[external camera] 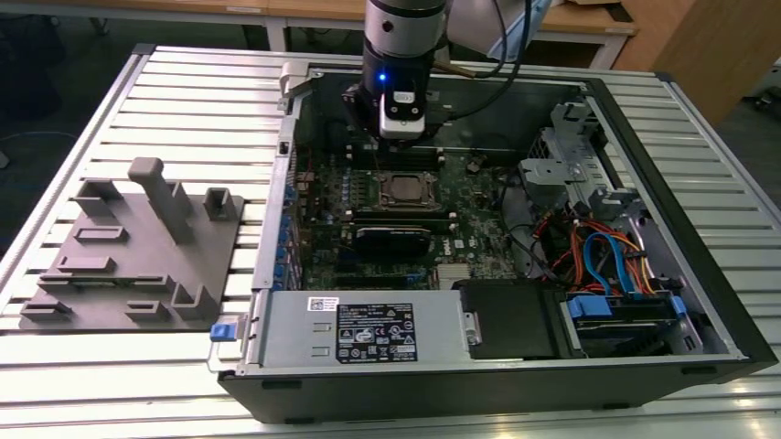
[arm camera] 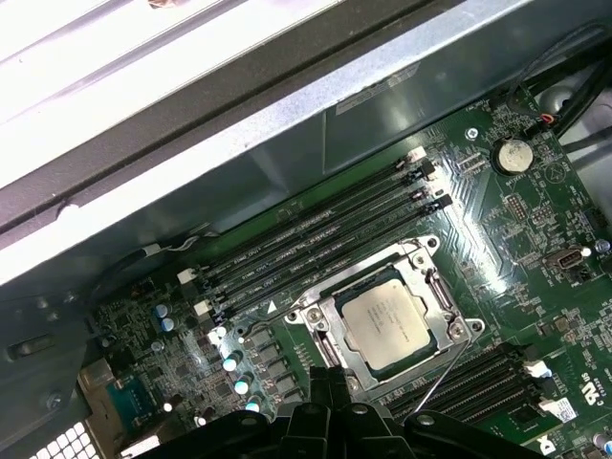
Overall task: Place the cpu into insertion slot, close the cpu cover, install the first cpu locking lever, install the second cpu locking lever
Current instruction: 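Install the first cpu locking lever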
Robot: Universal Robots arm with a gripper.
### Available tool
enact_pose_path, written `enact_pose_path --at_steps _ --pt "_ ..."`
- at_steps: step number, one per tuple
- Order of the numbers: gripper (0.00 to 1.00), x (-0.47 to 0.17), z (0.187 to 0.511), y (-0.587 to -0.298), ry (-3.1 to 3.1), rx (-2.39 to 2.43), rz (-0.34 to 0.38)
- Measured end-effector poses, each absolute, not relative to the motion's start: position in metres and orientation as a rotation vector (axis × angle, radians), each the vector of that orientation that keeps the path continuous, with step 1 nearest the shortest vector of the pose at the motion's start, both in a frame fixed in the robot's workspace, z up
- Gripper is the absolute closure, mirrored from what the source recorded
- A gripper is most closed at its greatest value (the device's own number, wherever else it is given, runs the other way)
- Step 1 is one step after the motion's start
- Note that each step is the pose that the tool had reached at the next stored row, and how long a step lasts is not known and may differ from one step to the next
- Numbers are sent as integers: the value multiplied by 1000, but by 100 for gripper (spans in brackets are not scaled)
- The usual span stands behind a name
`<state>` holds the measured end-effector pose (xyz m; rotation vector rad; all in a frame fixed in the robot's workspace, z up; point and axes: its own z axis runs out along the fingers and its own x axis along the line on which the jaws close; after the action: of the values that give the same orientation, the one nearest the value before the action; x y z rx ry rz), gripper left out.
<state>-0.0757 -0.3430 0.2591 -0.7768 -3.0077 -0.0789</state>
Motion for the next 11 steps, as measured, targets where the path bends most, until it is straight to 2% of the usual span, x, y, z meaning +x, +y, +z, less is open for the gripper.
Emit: enact_pose_path --at_steps 11 --pt "89 -76 259 -343 -3010 -769 -79"
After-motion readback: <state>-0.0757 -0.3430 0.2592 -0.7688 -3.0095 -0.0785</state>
